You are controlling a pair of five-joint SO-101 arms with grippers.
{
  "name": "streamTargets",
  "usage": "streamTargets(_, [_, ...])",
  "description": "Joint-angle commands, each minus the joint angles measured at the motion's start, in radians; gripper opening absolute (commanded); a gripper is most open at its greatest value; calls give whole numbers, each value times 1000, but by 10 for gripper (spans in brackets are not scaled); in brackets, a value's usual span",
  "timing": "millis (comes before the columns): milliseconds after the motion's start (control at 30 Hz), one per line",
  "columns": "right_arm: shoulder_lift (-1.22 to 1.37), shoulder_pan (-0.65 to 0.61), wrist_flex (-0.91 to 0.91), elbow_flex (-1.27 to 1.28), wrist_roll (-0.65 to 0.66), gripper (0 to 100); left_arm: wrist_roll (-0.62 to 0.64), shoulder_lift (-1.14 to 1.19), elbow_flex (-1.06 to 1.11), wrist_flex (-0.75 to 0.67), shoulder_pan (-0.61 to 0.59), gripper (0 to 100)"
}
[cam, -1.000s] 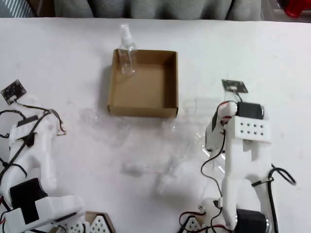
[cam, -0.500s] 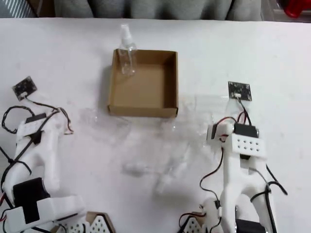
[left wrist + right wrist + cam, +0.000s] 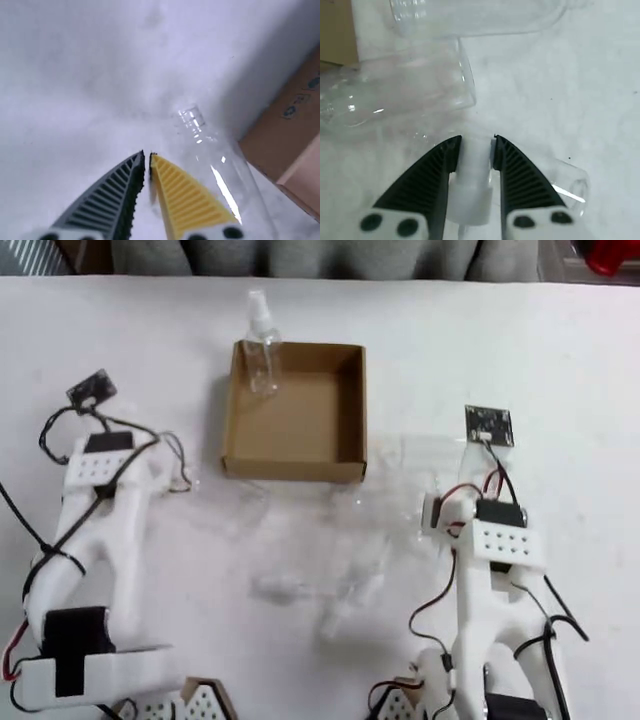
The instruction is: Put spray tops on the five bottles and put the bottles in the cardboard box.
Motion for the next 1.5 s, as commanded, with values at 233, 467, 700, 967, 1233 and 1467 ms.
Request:
streamTargets(233, [13,-15,-10,14,-2,16,58,-8,-66,11,139,248])
streamTargets(467, [13,-15,-10,15,-2,16,133,-2,-57,5,139,252])
streamTargets(700, [13,-15,-8,17,-2,16,133,1,34,-107,142,253])
streamTargets(967, [13,-15,-7,17,-2,16,133,2,97,-169,139,253])
streamTargets(1233, [13,-16,-8,28,-2,16,127,73,109,-169,133,253])
streamTargets(1467, [13,-31,-5,28,-2,16,75,85,115,-166,82,251])
